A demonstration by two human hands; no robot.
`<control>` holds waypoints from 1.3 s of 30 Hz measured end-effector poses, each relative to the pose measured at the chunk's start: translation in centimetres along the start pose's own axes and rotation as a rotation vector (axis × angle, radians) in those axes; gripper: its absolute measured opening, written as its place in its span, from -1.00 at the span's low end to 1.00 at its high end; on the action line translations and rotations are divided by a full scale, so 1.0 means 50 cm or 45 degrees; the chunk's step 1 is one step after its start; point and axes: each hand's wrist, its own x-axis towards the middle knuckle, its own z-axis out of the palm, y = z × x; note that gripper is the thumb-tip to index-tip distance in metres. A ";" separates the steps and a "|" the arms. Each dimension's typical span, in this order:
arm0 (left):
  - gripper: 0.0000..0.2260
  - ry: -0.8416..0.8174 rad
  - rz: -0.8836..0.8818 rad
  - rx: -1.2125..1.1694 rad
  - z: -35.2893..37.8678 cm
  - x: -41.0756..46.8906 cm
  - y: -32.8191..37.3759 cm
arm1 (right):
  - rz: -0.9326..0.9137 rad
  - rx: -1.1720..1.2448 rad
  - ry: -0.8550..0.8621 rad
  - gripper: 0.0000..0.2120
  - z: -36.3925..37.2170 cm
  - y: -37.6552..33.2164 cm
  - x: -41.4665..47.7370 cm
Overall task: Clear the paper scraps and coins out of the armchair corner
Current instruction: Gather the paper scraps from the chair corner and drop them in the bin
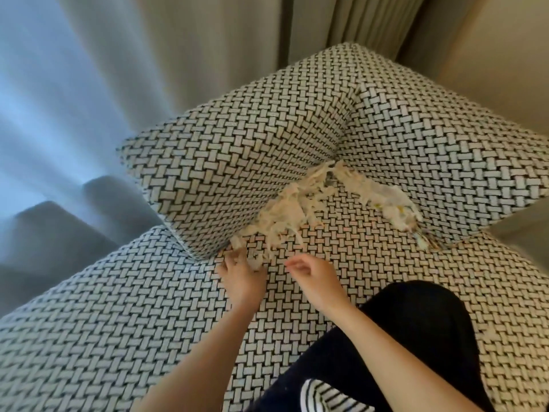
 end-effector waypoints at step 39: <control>-0.61 -0.131 -0.591 -0.512 -0.008 0.114 0.117 | 0.281 0.127 -0.398 -0.33 -0.055 -0.054 0.205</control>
